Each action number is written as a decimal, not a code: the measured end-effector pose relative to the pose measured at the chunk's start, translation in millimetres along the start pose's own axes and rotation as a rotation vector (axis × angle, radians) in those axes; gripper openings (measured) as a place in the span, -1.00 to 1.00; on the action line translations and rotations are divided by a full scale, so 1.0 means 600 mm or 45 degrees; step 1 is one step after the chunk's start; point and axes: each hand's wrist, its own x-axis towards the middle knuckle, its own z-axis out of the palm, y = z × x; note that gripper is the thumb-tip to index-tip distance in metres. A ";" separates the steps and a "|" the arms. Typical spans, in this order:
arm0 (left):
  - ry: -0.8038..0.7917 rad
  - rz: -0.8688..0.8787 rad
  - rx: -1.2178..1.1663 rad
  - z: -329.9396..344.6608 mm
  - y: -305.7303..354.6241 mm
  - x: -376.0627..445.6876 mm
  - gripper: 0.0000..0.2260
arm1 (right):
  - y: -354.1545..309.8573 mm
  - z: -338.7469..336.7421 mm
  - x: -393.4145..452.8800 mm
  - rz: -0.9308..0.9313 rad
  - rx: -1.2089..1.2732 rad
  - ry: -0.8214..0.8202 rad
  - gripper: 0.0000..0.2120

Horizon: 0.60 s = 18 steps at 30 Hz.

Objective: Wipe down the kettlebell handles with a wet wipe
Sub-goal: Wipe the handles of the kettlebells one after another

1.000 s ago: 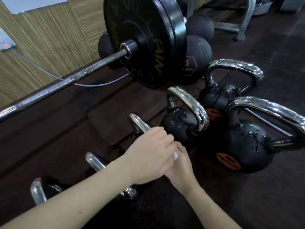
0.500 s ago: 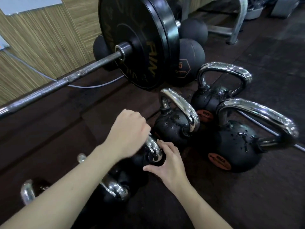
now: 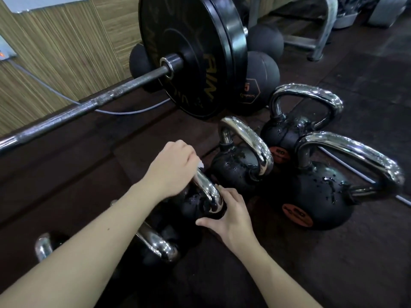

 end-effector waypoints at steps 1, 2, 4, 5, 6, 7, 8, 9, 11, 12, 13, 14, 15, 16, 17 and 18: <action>0.050 -0.083 0.073 0.000 -0.003 0.005 -0.73 | -0.001 -0.001 0.000 0.003 0.001 -0.004 -0.03; 0.084 -0.057 0.192 0.004 -0.002 0.007 -0.72 | 0.000 0.000 0.001 0.007 -0.009 -0.007 -0.03; 0.015 0.011 0.213 0.005 0.024 -0.010 -0.61 | 0.001 0.000 0.001 0.001 -0.037 0.002 -0.04; 0.036 0.088 0.211 0.002 0.043 -0.023 -0.56 | 0.003 0.001 0.002 0.004 -0.043 0.010 -0.07; 0.013 0.163 0.188 0.003 0.061 -0.044 -0.54 | 0.002 0.001 0.001 0.001 -0.039 0.014 -0.12; -0.029 0.225 0.152 -0.001 0.081 -0.065 -0.56 | 0.001 0.001 0.001 -0.001 -0.035 0.012 -0.23; -0.049 0.296 0.138 0.000 0.096 -0.082 -0.58 | -0.001 0.000 -0.001 -0.014 -0.038 0.009 -0.35; -0.092 0.360 0.142 0.003 0.109 -0.100 -0.60 | -0.004 0.000 -0.004 -0.031 -0.039 0.014 -0.47; -0.082 0.489 0.214 0.011 0.115 -0.118 -0.63 | -0.004 0.000 -0.005 -0.050 -0.014 0.023 -0.55; -0.044 0.505 0.228 0.009 0.112 -0.114 -0.64 | -0.005 -0.001 -0.005 -0.054 -0.014 0.019 -0.53; -0.031 0.480 0.236 0.006 0.104 -0.103 -0.65 | -0.006 -0.002 -0.005 -0.051 -0.029 0.012 -0.48; -0.003 0.441 0.223 0.007 0.092 -0.090 -0.65 | -0.008 -0.004 -0.004 -0.037 -0.042 0.008 -0.39; 0.038 0.394 0.218 0.007 0.077 -0.077 -0.66 | -0.008 -0.004 -0.001 -0.004 -0.045 -0.003 -0.27; 0.081 0.350 0.214 0.010 0.059 -0.064 -0.66 | -0.009 -0.005 0.001 0.018 -0.049 -0.013 -0.17; 0.109 0.313 0.230 0.014 0.040 -0.053 -0.67 | -0.011 -0.005 0.002 0.028 -0.052 -0.018 -0.10; 0.128 0.272 0.267 0.020 0.023 -0.043 -0.69 | -0.013 -0.007 0.002 0.030 -0.050 -0.020 -0.05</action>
